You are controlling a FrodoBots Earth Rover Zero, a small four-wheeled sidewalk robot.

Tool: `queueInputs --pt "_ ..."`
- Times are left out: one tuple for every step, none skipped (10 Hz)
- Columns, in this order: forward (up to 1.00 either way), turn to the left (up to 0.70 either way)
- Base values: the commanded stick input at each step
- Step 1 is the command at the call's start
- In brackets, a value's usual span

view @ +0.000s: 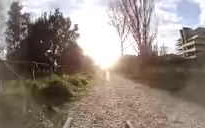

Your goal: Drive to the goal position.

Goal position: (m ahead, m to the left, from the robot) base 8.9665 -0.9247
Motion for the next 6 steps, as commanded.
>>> queueInputs --pt "0.70 0.00" --pt "0.70 0.00" --pt "0.70 0.00" --pt "0.70 0.00" --pt "0.70 0.00" --pt "0.70 0.00"
